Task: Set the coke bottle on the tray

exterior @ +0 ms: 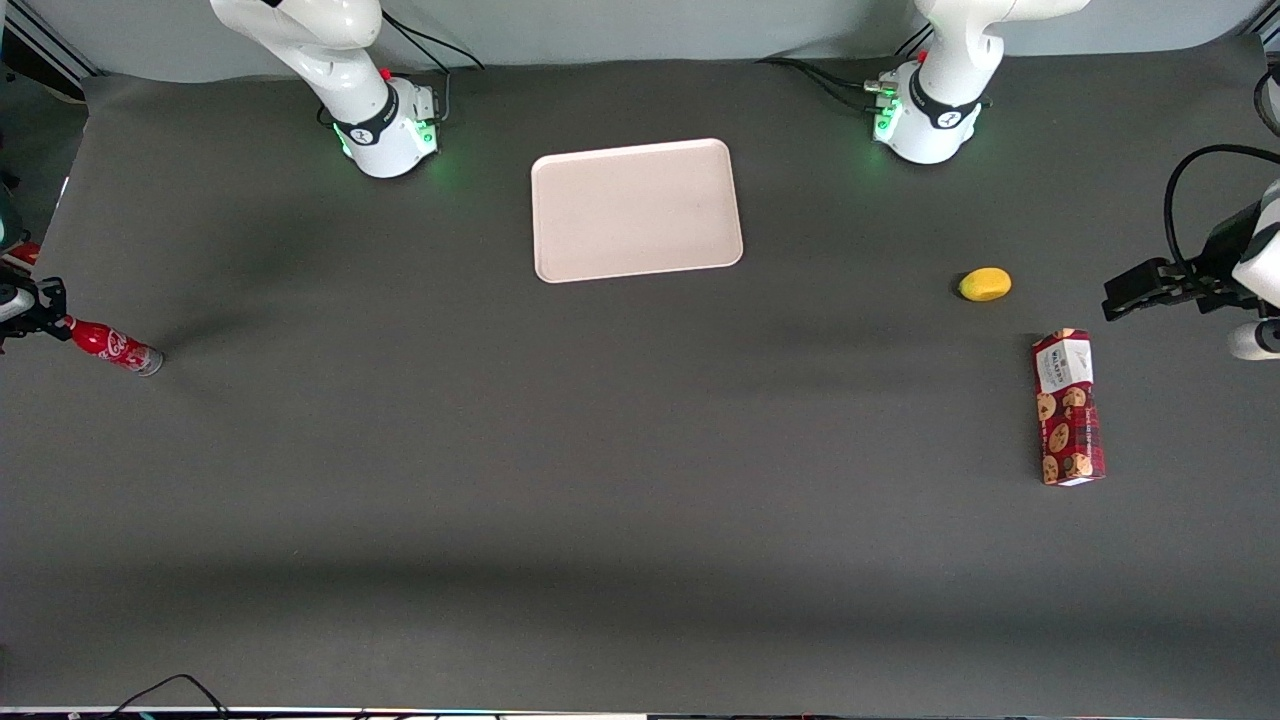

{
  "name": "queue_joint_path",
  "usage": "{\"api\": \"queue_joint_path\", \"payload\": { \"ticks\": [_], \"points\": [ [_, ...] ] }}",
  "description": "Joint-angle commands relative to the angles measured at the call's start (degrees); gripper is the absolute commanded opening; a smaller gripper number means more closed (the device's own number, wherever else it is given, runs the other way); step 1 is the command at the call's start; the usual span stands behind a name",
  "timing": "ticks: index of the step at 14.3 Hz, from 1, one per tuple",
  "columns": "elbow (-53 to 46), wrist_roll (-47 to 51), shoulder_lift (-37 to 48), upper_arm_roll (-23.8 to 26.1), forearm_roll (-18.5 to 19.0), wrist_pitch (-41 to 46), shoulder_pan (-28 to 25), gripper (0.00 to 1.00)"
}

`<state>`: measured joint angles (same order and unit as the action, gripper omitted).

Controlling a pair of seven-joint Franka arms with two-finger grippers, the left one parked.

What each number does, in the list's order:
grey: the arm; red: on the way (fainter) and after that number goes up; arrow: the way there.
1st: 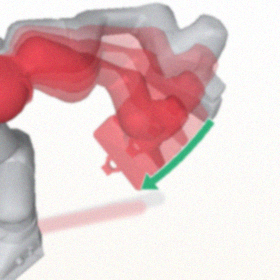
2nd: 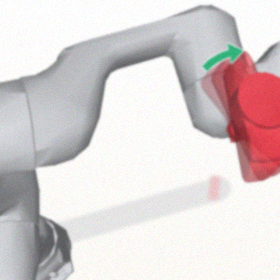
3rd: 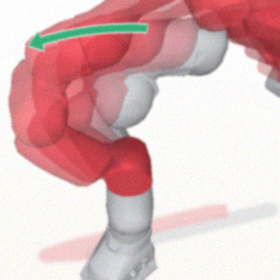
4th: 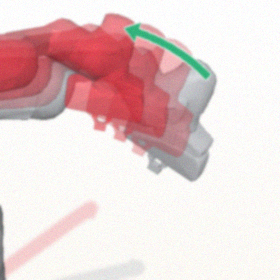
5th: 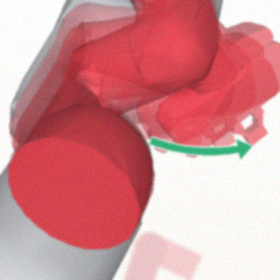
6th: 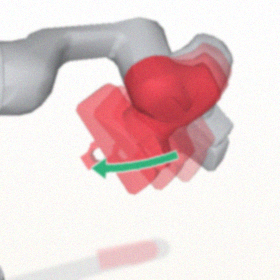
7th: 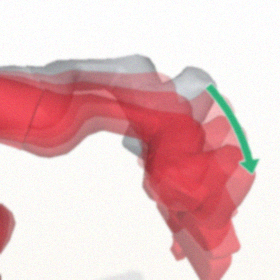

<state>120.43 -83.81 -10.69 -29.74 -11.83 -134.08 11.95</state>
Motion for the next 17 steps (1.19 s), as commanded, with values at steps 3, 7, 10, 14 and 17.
{"api": "queue_joint_path", "payload": {
  "ticks": [3,7,10,14,17],
  "points": [
    [-3.36,1.98,1.55,-0.76,-0.83,6.02,-1.31,0.65],
    [-3.01,0.84,-0.38,-0.84,-0.83,6.02,-0.43,1.0],
    [-3.01,-0.03,-1.44,-0.93,-0.74,5.5,-0.17,1.0],
    [-2.93,-2.93,-2.23,-1.99,-0.74,3.57,-0.26,1.0],
    [-2.92,-5.04,-2.85,-2.25,-0.83,2.77,-0.17,0.88]
  ]
}}
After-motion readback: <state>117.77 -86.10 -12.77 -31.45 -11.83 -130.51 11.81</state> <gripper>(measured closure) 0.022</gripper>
